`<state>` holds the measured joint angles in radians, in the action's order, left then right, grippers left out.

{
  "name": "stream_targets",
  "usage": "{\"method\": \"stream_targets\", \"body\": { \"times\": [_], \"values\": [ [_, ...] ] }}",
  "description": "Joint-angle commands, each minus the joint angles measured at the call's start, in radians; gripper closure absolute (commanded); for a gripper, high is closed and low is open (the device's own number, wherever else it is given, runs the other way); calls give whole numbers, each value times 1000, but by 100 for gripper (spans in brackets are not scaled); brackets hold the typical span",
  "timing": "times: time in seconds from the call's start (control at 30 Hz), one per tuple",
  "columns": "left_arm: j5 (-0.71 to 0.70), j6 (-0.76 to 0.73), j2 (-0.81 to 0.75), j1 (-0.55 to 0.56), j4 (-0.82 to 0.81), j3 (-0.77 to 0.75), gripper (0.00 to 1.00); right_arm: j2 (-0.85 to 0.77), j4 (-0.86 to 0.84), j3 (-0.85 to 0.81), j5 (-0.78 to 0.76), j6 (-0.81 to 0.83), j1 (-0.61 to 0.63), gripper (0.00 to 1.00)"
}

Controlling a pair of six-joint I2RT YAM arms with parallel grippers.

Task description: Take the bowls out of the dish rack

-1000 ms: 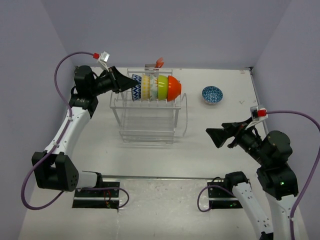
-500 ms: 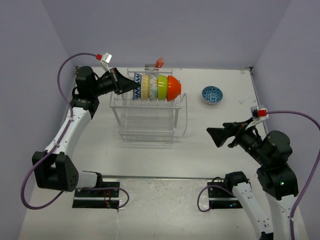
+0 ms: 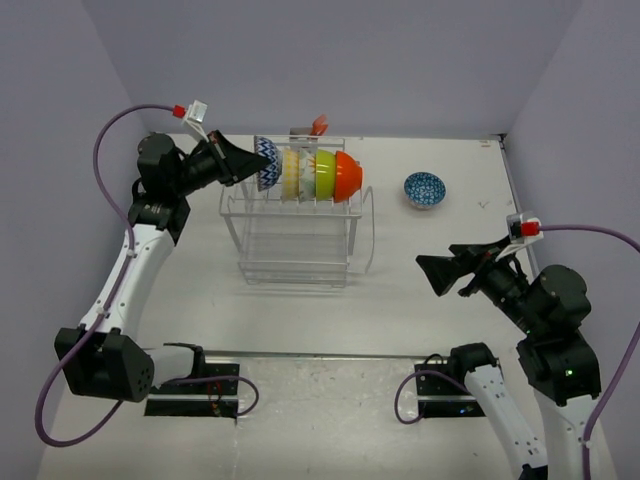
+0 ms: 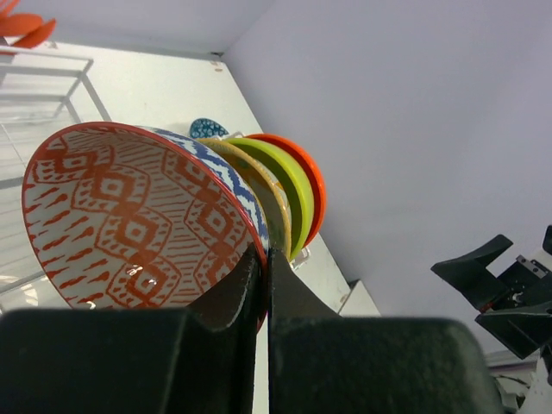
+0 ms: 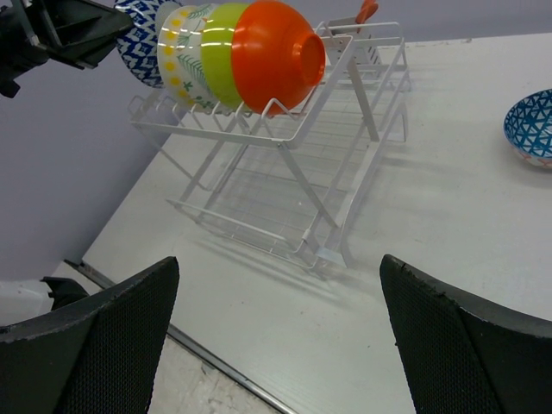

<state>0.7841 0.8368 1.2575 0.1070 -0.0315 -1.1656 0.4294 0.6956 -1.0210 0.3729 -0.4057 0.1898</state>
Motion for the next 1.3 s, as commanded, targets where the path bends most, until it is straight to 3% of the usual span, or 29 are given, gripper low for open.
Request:
{"method": "stream_targets", "body": {
  "times": [0.0,0.13,0.27,0.4,0.53,0.63,0.8,0.9,1.0,1.27],
  "values": [
    [-78,13,-78,-9,-36,-49,100,-3,1,-34,-23,21,0,1],
    [-146,-13,-96,-13,21,-75,100,-1,4,-42,-26,24,-1,1],
    [-96,-99,-87,8,19,-126,100,5,-13,-50,-22,22,0,1],
    [-172,-405,-83,120,207,-304,100,37,-44,-74,-25,2,-1,1],
    [-285,-654,-50,265,396,-514,100,78,-47,-174,-83,-51,-1,1],
    [-356,-821,-23,460,510,-633,100,100,-38,-267,-144,-73,0,1],
    [-543,-1047,22,794,616,-617,100,247,80,-509,-117,-33,-1,1],
    [-763,-1139,104,1055,699,-631,100,339,195,-643,-156,4,0,1],
    [-900,-1193,196,1178,769,-649,100,411,327,-718,-198,59,-1,3],
    [-812,-1259,316,1258,837,-657,100,430,461,-529,-197,151,26,9]
  ]
}}
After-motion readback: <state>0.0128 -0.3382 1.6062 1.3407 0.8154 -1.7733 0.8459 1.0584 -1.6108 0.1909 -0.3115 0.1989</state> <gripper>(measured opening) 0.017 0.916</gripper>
